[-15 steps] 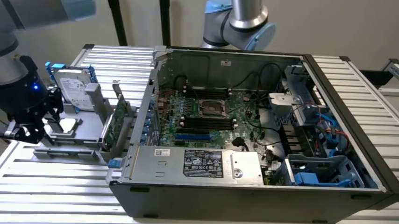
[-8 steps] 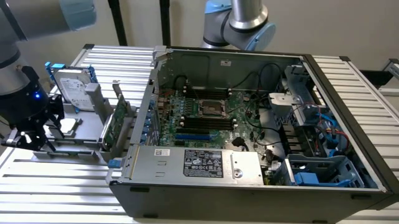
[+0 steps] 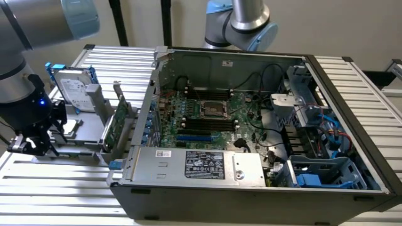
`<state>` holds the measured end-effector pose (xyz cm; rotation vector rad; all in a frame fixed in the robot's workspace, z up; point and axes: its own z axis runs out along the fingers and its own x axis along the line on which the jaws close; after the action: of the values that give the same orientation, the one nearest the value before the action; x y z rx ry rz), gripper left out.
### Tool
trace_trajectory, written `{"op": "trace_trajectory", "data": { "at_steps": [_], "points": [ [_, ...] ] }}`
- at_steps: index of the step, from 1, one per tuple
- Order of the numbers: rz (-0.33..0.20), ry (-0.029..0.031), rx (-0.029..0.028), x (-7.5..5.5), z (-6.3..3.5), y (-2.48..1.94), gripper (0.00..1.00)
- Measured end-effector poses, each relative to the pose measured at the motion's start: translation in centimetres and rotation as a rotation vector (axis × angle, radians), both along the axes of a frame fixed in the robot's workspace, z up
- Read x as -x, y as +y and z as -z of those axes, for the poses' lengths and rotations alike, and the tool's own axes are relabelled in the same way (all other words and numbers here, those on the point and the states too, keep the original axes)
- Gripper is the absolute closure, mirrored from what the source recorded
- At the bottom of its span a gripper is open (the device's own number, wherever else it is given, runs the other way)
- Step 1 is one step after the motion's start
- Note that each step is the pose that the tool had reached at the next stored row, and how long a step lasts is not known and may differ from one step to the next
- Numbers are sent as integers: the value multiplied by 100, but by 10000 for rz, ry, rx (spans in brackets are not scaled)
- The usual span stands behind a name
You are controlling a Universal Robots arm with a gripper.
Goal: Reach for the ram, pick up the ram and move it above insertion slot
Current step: 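Pick up the ram and move it above insertion slot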
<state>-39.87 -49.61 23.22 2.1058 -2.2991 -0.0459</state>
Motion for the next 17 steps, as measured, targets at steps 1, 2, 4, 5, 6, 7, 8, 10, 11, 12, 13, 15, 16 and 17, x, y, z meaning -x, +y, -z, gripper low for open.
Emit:
{"op": "trace_trajectory", "data": {
  "at_steps": [1,2,4,5,6,7,8,10,11,12,13,15,16,17],
  "points": [
    [-43,0,0,0,18,0,58],
    [-82,0,0,1,36,0,58],
    [-158,-2,-1,0,73,0,58],
    [-196,-3,-1,0,92,0,58],
    [-234,-6,-1,0,111,0,58],
    [-273,-11,0,0,128,0,58],
    [-313,-20,0,1,146,1,58],
    [-403,-47,1,1,182,8,58],
    [-451,-64,1,0,200,11,58],
    [-498,-81,1,0,218,15,58],
    [-545,-101,0,0,236,20,58],
    [-648,-141,1,0,266,28,58],
    [-695,-158,2,1,274,34,58],
    [-738,-167,2,0,280,40,58]
  ]
}}
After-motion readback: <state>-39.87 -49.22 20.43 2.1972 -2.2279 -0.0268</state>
